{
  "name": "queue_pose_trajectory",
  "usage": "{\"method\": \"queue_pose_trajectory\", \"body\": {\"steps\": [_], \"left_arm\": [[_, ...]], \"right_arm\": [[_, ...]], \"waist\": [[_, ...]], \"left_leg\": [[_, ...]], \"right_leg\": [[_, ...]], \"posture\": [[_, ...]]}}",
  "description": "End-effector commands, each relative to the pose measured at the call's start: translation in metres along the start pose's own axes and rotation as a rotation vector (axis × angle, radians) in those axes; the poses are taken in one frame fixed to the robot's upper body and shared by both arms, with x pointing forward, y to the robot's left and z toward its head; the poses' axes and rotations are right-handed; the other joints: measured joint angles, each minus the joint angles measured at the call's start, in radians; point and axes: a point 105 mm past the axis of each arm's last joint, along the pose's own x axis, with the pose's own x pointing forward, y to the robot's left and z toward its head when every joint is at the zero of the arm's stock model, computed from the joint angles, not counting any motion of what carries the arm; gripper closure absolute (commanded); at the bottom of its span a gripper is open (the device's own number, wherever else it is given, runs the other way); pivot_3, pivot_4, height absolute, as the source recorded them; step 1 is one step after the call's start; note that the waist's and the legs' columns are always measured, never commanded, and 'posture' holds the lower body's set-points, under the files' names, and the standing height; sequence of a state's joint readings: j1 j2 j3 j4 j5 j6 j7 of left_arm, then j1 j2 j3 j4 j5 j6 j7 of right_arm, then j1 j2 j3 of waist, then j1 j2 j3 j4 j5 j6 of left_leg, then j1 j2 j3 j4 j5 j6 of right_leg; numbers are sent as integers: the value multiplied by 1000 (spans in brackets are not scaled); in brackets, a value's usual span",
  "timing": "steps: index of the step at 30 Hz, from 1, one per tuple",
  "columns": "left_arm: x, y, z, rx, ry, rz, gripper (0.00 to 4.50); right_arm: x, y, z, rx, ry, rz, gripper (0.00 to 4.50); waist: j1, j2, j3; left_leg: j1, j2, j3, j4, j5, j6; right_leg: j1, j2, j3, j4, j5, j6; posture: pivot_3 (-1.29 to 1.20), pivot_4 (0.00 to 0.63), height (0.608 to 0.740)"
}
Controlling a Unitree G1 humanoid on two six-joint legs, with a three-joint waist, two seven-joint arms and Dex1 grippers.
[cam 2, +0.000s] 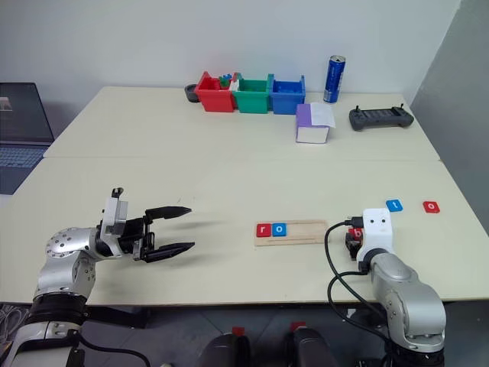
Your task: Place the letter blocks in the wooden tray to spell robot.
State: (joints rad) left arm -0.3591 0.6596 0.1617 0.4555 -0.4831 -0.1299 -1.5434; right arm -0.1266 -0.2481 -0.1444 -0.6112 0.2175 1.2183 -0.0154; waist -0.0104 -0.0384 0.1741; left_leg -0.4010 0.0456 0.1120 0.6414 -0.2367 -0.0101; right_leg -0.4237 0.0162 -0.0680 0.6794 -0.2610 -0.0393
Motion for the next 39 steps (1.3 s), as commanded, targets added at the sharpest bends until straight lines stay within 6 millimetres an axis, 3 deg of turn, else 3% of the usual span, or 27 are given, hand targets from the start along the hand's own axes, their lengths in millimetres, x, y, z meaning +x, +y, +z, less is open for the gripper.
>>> {"method": "queue_pose_trajectory", "body": {"steps": [1,2,7,9,13,18,24,33,36,39], "left_arm": [[2,1,6,23,-6,-13,0],[3,1,6,23,-6,-13,0],[5,2,8,28,-7,-13,0],[5,2,9,29,-8,-12,0],[6,3,9,28,-12,-8,0],[4,5,13,30,-17,-3,0],[-1,1,13,32,-10,9,0],[-4,-2,14,36,-6,27,0],[-5,-3,14,36,-4,33,0],[-5,-2,14,35,-3,35,0]], "right_arm": [[-5,-8,12,-19,-17,36,317],[-7,-11,17,-25,-19,70,16],[-13,-49,65,-161,-124,218,16],[-14,-53,75,-276,-155,338,16],[-22,-41,62,-467,-96,735,16],[-6,-48,37,-677,36,961,16],[15,-56,27,-815,107,984,16],[31,-53,19,-822,145,1015,16],[33,-53,18,-806,158,1022,599],[33,-55,18,-807,165,1025,1631]], "waist": [[0,0,0],[0,0,0],[3,0,0],[3,0,0],[2,0,0],[0,0,1],[1,0,1],[3,0,1],[2,0,1],[4,0,1]], "left_leg": [[0,0,0,0,0,0],[0,0,0,0,0,0],[0,-1,0,1,-1,1],[0,-1,0,1,-1,2],[0,0,-1,-2,-1,2],[0,0,0,0,-1,2],[0,0,1,1,-1,2],[1,0,1,3,-1,2],[1,0,1,3,-1,2],[1,0,1,3,-1,2]], "right_leg": [[0,0,0,0,0,0],[0,0,0,0,0,0],[0,0,0,-1,0,0],[1,0,-1,-2,0,0],[1,1,-1,-5,0,0],[1,1,0,-4,0,0],[1,1,0,-2,0,0],[1,0,0,0,0,0],[2,0,1,0,0,0],[2,0,0,0,0,0]], "posture": [[0,150,740],[0,150,740],[0,150,740],[0,150,740],[0,150,740],[0,150,740],[0,150,740],[0,150,740],[0,150,740],[0,150,740]]}}
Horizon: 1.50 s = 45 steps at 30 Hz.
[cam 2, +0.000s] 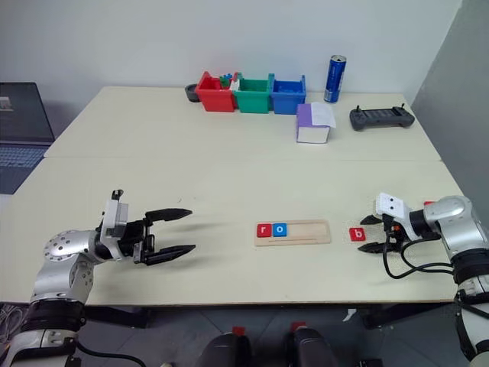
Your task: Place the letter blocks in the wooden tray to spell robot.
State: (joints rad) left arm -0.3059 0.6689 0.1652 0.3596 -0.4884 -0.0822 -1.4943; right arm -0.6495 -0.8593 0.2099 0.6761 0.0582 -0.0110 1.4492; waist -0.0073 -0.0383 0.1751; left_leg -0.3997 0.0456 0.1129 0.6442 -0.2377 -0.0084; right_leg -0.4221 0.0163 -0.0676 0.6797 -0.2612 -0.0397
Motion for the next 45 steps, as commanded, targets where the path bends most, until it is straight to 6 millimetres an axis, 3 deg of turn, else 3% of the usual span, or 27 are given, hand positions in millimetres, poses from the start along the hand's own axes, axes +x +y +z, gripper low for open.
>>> {"method": "queue_pose_trajectory", "body": {"steps": [1,4,8,12,17,23,31,45], "left_arm": [[-6,4,12,42,-17,18,0],[-5,4,12,41,-14,18,0],[-4,6,13,40,-14,15,0],[-2,7,12,38,-10,4,0],[1,6,11,40,-9,-8,0],[1,2,10,42,-16,-10,0],[-1,-2,6,41,-19,5,0],[-6,-6,3,39,-16,25,0]], "right_arm": [[-3,0,1,-10,12,17,1987],[-8,-4,11,-30,-8,-1,2989],[-16,-6,38,-13,-38,-11,3040],[-18,9,94,-151,-100,51,3040],[18,36,129,-320,-86,142,3040],[48,26,132,-337,-43,132,3040],[59,15,136,-342,-29,138,3040],[81,15,130,-359,10,166,3040]], "waist": [[1,0,0],[1,0,0],[-1,1,0],[-2,2,1],[-2,0,0],[3,1,0],[3,1,0],[1,1,0]], "left_leg": [[0,0,0,0,0,0],[0,0,0,0,0,0],[0,0,0,0,0,0],[0,0,0,0,0,0],[0,1,-1,0,0,0],[-1,-1,0,1,0,0],[-1,0,0,1,0,0],[-1,0,0,1,0,0]], "right_leg": [[0,0,0,0,0,0],[0,0,0,0,0,0],[0,0,0,1,0,0],[-1,0,0,1,0,0],[-1,0,-1,1,0,0],[-1,-2,0,1,0,0],[-1,-1,-1,1,0,-1],[-1,-1,0,2,0,-1]], "posture": [[0,150,740],[0,150,740],[0,150,740],[0,150,740],[0,150,740],[0,150,740],[0,150,740],[0,150,740]]}}
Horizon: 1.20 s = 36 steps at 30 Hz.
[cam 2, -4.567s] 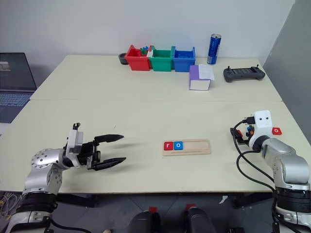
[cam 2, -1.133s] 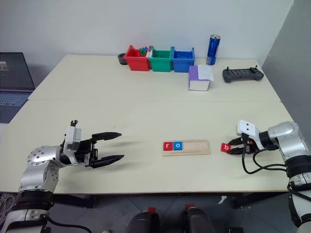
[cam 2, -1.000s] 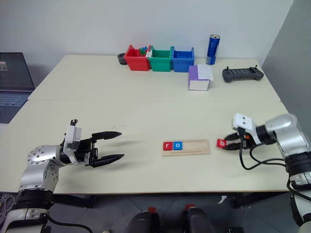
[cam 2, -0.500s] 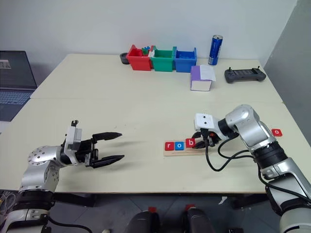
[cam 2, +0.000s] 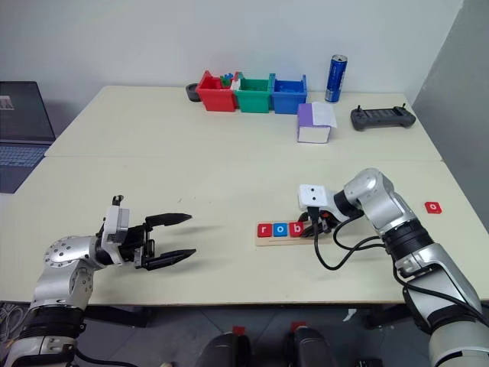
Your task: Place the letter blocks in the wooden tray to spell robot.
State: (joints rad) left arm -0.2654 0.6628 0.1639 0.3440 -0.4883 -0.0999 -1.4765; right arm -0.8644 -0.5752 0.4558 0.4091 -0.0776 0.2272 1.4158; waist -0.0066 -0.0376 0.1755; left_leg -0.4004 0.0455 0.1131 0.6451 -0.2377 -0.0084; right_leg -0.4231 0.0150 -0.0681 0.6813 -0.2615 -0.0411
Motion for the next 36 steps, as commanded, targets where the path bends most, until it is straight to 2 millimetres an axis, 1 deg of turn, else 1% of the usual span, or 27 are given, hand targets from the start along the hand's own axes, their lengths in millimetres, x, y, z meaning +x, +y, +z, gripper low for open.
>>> {"method": "queue_pose_trajectory", "body": {"steps": [1,14,21,27,36], "left_arm": [[-6,0,10,47,-20,13,0],[-10,-2,9,43,-13,30,0],[-9,-2,9,44,-18,32,0],[-8,-1,9,44,-18,32,0],[-8,-1,9,44,-19,30,0]], "right_arm": [[-6,-8,9,-46,5,-25,3040],[-8,-9,5,-52,29,-23,3040],[-1,-8,11,-49,18,-11,3040],[-1,-10,15,-50,14,-16,3040],[-4,-11,10,-57,38,-25,3040]], "waist": [[0,0,0],[-1,0,0],[-1,0,0],[-1,0,0],[-1,0,0]], "left_leg": [[0,0,0,0,0,0],[0,0,0,0,0,0],[0,0,0,0,0,0],[0,0,0,0,0,0],[0,0,0,0,0,0]], "right_leg": [[0,0,0,0,0,0],[0,0,0,0,0,0],[0,0,0,0,0,0],[0,0,0,0,0,0],[0,0,0,0,0,0]], "posture": [[0,150,740],[0,150,740],[0,150,740],[0,150,740],[0,150,740]]}}
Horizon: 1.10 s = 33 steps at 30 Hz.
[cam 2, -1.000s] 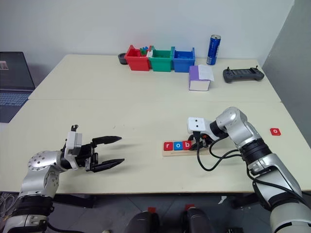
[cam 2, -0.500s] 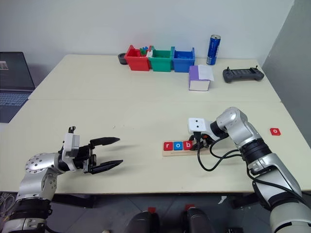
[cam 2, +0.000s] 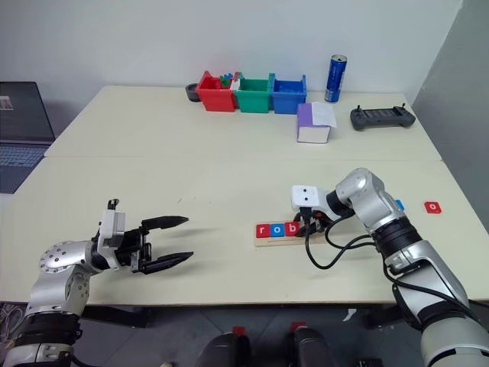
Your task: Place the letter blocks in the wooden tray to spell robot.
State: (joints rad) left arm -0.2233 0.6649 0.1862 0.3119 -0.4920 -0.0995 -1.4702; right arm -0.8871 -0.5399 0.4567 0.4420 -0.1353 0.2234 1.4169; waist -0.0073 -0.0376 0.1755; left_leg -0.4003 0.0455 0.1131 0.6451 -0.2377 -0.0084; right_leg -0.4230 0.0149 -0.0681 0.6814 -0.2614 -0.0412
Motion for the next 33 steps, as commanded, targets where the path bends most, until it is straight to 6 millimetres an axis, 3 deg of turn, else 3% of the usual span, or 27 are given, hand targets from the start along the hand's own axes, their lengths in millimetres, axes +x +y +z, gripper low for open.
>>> {"method": "queue_pose_trajectory", "body": {"steps": [1,12,19,21,24,28,31,33], "left_arm": [[-2,4,11,45,-23,14,0],[-2,5,12,47,-22,14,0],[-2,5,12,47,-22,18,0],[-2,5,12,47,-22,18,0],[-2,5,13,49,-22,16,0],[-3,5,14,53,-23,16,0],[-3,4,14,53,-24,16,0],[-3,2,14,50,-27,16,0]], "right_arm": [[-9,-6,8,-45,3,-23,3040],[-7,-7,10,-37,-10,-29,3040],[-12,-10,16,-25,-48,-32,539],[-18,-13,21,-26,-65,-45,25],[-41,-22,30,-9,-120,-111,25],[-95,-37,32,157,-310,-329,25],[-140,-42,-15,440,-453,-674,25],[-152,-39,-48,571,-437,-849,25]], "waist": [[0,0,0],[0,0,0],[0,0,0],[0,0,0],[0,0,0],[4,0,0],[10,-2,-1],[12,-3,-2]], "left_leg": [[0,0,0,0,0,0],[0,0,0,0,0,0],[0,0,0,0,0,0],[0,0,0,0,0,0],[0,0,0,0,0,0],[0,0,0,0,0,0],[0,0,0,0,0,0],[0,-1,-1,0,0,-1]], "right_leg": [[0,0,0,0,0,0],[0,0,0,0,0,0],[0,0,0,0,0,0],[0,0,0,0,0,0],[0,0,0,0,0,0],[0,0,0,0,0,0],[1,-1,0,-1,0,-1],[2,-2,-1,-1,0,-1]], "posture": [[0,150,740],[0,150,740],[0,150,740],[0,150,740],[0,150,740],[0,150,740],[0,150,740],[0,150,740]]}}
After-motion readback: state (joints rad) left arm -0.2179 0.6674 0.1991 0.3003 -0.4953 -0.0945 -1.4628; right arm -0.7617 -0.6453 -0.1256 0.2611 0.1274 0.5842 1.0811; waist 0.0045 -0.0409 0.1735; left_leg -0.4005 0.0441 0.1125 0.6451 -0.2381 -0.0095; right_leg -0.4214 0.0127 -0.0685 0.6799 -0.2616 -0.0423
